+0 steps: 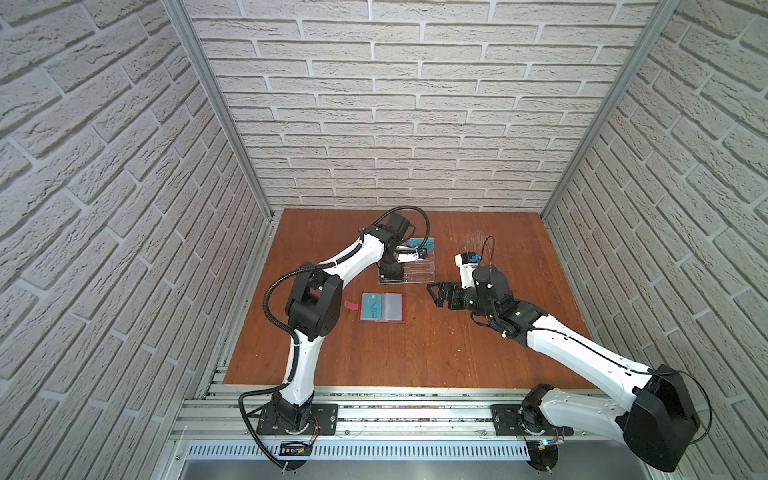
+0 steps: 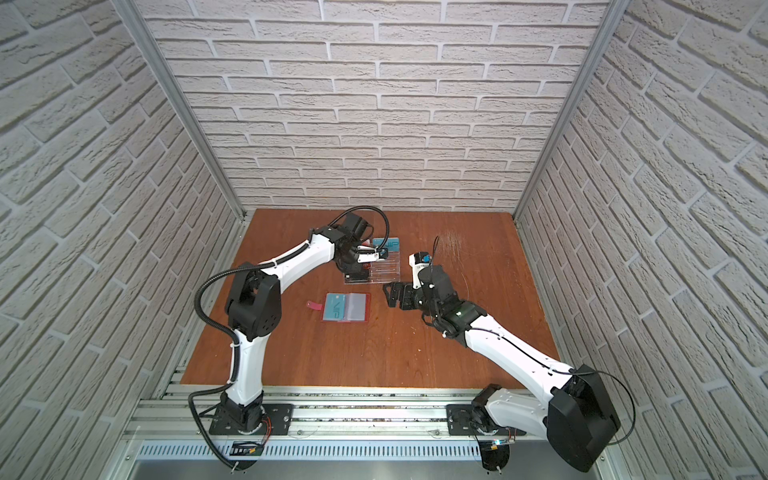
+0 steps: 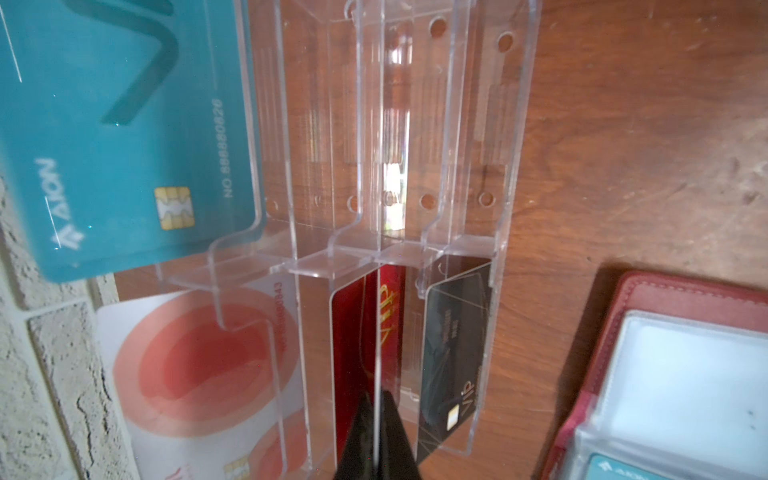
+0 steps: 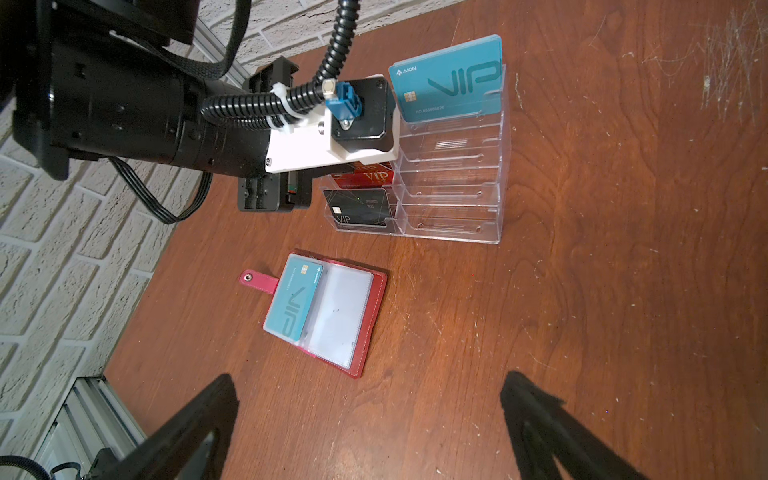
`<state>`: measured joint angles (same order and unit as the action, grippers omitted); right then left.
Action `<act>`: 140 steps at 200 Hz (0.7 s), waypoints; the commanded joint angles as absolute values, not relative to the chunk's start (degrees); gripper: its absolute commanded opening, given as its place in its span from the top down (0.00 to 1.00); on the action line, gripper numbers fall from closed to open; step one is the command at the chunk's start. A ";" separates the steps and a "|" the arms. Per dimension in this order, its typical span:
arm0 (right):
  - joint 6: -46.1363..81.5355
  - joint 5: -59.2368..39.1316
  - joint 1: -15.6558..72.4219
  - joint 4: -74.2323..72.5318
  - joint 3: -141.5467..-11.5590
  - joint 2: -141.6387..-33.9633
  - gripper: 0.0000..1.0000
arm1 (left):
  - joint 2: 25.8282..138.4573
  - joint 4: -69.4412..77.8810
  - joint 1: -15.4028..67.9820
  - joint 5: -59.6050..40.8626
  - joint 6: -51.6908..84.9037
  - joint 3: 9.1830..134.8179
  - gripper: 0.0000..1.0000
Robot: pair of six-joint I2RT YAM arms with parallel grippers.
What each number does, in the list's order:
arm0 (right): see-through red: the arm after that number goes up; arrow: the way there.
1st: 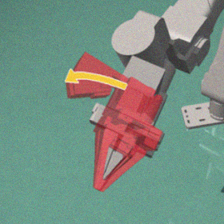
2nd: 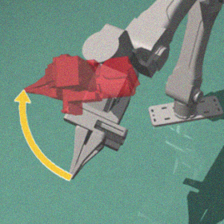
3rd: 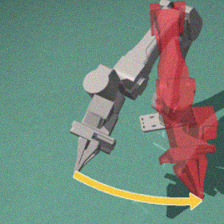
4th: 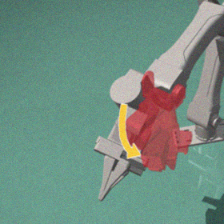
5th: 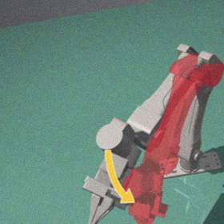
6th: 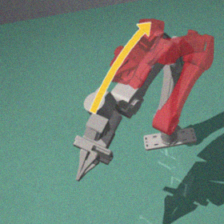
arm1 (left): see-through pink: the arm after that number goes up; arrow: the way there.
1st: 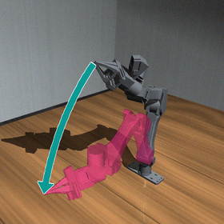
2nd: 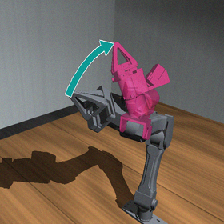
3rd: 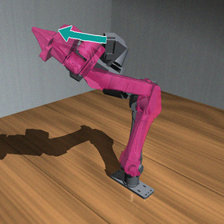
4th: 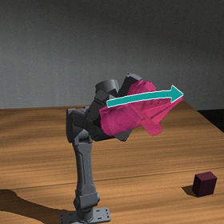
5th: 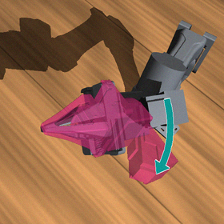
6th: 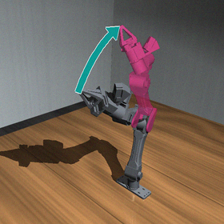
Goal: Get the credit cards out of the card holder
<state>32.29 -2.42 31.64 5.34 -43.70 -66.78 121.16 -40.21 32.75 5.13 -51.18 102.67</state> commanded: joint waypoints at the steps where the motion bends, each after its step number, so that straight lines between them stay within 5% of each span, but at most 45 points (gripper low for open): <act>1: 31.73 -2.46 31.40 2.86 -43.30 -66.41 0.00 | 121.74 -38.54 32.92 5.15 -51.42 101.69 0.92; 140: 31.92 -2.81 31.38 2.77 -43.33 -66.64 0.00 | 121.75 -37.81 33.05 5.85 -51.42 100.89 0.88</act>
